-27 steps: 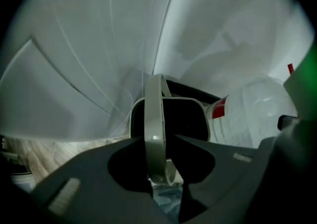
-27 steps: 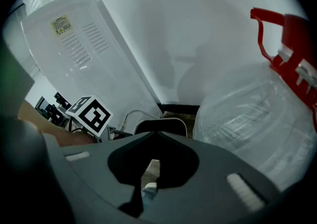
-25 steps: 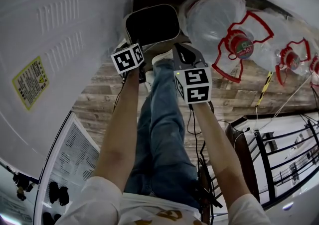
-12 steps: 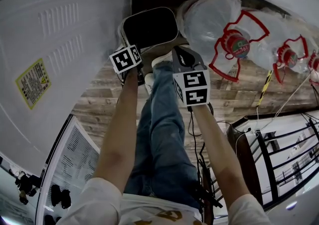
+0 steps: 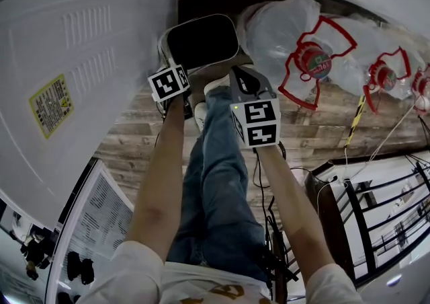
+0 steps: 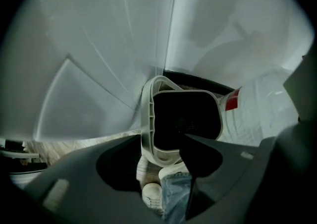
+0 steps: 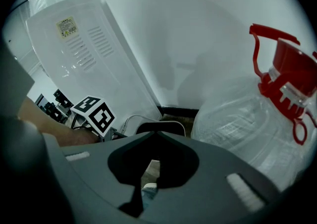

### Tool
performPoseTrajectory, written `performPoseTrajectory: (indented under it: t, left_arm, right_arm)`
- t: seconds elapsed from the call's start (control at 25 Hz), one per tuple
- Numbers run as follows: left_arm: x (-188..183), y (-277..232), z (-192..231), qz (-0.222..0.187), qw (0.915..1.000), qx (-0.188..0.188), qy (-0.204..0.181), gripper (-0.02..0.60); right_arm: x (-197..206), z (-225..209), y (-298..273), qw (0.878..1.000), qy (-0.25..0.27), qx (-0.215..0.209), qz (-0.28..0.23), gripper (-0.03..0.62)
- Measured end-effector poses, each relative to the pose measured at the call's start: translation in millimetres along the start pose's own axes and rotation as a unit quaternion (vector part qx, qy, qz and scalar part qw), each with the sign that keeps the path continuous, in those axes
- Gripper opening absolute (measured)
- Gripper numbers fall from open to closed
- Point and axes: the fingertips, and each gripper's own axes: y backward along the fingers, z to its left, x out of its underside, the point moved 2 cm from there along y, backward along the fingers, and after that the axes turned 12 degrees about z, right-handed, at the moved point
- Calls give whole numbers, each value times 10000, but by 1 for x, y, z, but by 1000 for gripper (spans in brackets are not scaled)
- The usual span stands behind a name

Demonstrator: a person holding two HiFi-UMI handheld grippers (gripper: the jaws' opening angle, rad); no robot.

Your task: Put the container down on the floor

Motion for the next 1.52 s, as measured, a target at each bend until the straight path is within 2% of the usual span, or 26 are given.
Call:
performPoseTrajectory:
  t: [0.4,0.72,0.92,1.0,1.16,1.24,1.28,1.52]
  left_arm:
    - [-5,27,-11,-188,9997,169,-63,239]
    - [-10,65,-35,-344,9963,645,-453,227]
    - [-12,97,-55,-505,9919,938,-685,215]
    - [-14,114,-66,-651,9888,1046,-839,210]
    - [-28,167,-93,-1287,9772,1023,-1344,173]
    - [-28,191,-97,-1496,9731,1027,-1418,160]
    - [-26,202,-99,-1581,9711,1020,-1466,126]
    - [-29,268,-109,-2107,9564,1139,-1674,71]
  right_arm:
    - [-9,2,21,9999,-78,51,-131,25]
    - [-24,21,39,9996,-62,-32,-291,26]
    - [-17,19,66,9995,-89,139,-278,26]
    - [-17,18,82,9990,-198,209,-329,25]
    - [-33,18,115,9977,-170,408,-518,26]
    - [-38,23,126,9973,-153,444,-572,26]
    - [-40,25,131,9970,-150,467,-596,26]
    - [-64,29,172,9931,-108,739,-903,26]
